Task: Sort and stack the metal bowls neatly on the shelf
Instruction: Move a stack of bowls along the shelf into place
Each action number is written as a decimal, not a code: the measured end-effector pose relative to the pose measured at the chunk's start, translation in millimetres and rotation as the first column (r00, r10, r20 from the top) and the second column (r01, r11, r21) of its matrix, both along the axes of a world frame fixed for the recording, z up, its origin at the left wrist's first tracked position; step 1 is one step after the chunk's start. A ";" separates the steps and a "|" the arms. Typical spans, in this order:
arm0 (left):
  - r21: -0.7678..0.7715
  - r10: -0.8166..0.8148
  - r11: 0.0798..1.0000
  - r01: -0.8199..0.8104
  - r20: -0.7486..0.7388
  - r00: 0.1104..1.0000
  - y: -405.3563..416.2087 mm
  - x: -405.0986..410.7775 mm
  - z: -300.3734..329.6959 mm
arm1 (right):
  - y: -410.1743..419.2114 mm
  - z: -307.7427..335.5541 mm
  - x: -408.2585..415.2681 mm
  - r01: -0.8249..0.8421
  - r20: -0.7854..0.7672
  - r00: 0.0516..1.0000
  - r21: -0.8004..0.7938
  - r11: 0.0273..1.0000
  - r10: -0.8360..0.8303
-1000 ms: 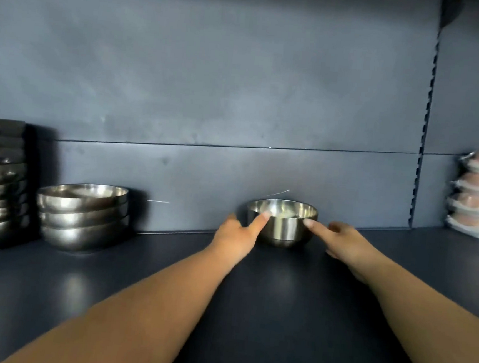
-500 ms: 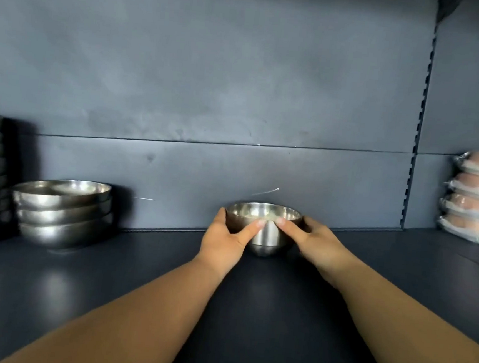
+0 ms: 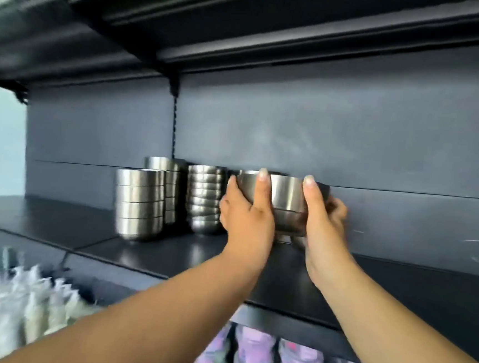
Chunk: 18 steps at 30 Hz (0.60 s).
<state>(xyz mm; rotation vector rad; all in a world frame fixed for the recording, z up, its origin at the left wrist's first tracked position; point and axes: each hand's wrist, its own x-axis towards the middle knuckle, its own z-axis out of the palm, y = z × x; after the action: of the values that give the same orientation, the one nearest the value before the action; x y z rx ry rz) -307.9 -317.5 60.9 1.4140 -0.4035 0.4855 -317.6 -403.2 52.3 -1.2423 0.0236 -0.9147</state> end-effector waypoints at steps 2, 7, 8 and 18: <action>-0.037 0.087 0.996 -0.086 0.019 0.996 64.3 -0.7 7.1 | 67.4 4.1 8.2 -0.080 0.001 0.997 0.001 0.997 0.080; -0.034 0.202 0.979 -0.201 0.028 0.979 196.2 -4.9 7.9 | 195.5 6.8 8.6 -0.200 0.003 0.980 -0.108 0.974 0.201; -0.011 0.214 0.977 -0.214 0.035 0.976 216.1 -2.3 8.1 | 212.0 7.9 9.0 -0.213 -0.018 0.977 -0.132 0.968 0.212; 0.186 0.093 0.974 -0.127 0.184 0.978 314.9 46.7 26.6 | 259.2 35.1 65.4 -0.305 -0.091 0.952 -0.381 0.873 0.293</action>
<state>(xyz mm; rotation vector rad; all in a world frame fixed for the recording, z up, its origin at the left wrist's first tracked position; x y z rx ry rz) -261.2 -2.5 87.6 1.5967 -0.5275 0.6787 -252.2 -143.9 87.5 -1.5789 -0.3369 -0.6436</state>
